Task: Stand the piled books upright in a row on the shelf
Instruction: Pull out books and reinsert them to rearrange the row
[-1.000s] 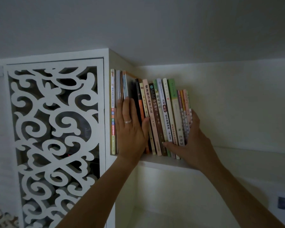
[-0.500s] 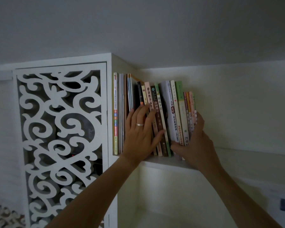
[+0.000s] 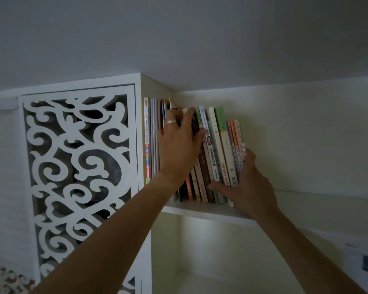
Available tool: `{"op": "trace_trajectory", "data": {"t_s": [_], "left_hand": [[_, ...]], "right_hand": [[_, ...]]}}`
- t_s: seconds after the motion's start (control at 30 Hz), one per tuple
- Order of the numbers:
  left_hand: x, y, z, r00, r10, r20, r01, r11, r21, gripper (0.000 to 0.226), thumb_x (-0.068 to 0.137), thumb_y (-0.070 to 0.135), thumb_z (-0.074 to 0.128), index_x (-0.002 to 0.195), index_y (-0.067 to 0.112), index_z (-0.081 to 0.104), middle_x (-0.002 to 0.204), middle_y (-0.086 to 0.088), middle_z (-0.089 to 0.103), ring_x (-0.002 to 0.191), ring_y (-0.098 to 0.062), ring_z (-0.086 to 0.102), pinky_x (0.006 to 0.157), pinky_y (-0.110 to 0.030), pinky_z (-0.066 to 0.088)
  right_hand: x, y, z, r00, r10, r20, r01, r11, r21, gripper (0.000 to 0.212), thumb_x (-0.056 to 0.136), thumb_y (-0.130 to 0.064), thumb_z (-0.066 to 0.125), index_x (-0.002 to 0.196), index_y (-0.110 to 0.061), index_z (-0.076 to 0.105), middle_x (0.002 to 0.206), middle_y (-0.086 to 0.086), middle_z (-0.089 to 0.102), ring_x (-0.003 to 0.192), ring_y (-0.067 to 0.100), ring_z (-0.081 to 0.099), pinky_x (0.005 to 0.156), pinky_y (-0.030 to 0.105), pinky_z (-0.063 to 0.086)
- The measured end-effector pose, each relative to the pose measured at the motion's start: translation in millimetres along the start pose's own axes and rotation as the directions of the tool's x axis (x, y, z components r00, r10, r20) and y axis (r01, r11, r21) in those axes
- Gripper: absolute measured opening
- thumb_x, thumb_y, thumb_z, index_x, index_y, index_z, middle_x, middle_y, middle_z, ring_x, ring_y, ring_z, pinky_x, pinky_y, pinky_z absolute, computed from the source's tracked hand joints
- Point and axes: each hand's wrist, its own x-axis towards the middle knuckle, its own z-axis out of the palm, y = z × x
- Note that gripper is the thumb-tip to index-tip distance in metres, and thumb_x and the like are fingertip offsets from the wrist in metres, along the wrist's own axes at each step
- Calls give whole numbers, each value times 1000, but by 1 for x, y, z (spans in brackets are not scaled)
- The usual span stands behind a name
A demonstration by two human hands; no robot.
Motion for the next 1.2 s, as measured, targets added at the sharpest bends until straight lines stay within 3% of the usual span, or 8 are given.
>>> {"op": "trace_trajectory", "data": {"t_s": [0.3, 0.47, 0.6, 0.8, 0.9, 1.0, 1.1, 1.2], "left_hand": [[-10, 14, -16, 986, -155, -67, 130, 949, -286, 50, 87, 25, 82, 124, 20, 50, 132, 0, 39, 109, -5, 47, 81, -6, 44], [-38, 28, -10, 973, -230, -27, 194, 873, -448, 48, 99, 18, 69, 135, 17, 38, 126, -6, 58, 97, -11, 68, 68, -14, 59], [-58, 29, -3, 963, -240, 121, 266, 919, -291, 34, 102, 24, 63, 130, 14, 47, 119, -3, 68, 96, -13, 72, 74, -27, 64], [-66, 49, -29, 977, -213, -19, 190, 906, -378, 14, 98, 34, 55, 109, 25, 49, 95, 7, 65, 74, -8, 65, 60, -20, 58], [-75, 59, -34, 968, -229, 101, 250, 851, -463, 24, 93, 38, 54, 113, 31, 42, 94, 5, 66, 74, -11, 69, 59, -25, 60], [-71, 60, -37, 908, -305, 288, 408, 802, -436, 36, 95, 29, 61, 126, 27, 43, 91, 6, 71, 74, -6, 71, 58, -19, 58], [-69, 62, -48, 888, -337, 313, 448, 784, -430, 43, 102, 19, 57, 143, 24, 43, 96, 8, 71, 79, 1, 72, 61, -13, 58], [-78, 68, -60, 906, -348, 243, 421, 806, -415, 46, 99, 23, 50, 144, 29, 44, 107, 8, 69, 89, -6, 72, 70, -27, 65]], "right_hand": [[2, 7, 0, 998, -52, -37, 53, 998, 18, 75, 90, -78, 32, 149, -33, 18, 129, -6, 65, 91, 15, 72, 78, 44, 63], [4, 11, 0, 999, -19, -34, 21, 998, 57, 73, 88, -79, 44, 141, -32, 25, 130, -6, 66, 96, 16, 71, 79, 42, 62], [2, 11, 1, 1000, -3, -3, 3, 1000, 28, 86, 79, -82, 59, 142, -35, 24, 137, -8, 60, 107, 20, 69, 83, 43, 60], [5, 10, 1, 1000, 4, -13, -4, 1000, 19, 92, 72, -88, 56, 139, -31, 30, 128, -7, 64, 102, 19, 69, 76, 34, 59], [3, 7, 0, 1000, -5, 9, 5, 999, 32, 88, 76, -91, 40, 140, -30, 33, 119, -12, 61, 97, 14, 65, 74, 29, 53], [2, 5, -6, 998, 47, 35, -52, 983, 174, 61, 96, -71, 28, 140, -29, 40, 100, -15, 64, 87, 6, 68, 67, 17, 47], [4, 10, -10, 992, 116, 56, -127, 956, 264, 50, 102, -57, 39, 140, -26, 46, 102, -10, 64, 80, -1, 61, 65, 13, 46], [6, 15, -10, 981, 193, 6, -185, 935, 302, 58, 96, -58, 55, 140, -20, 50, 123, 4, 67, 95, 16, 67, 78, 28, 57]]}}
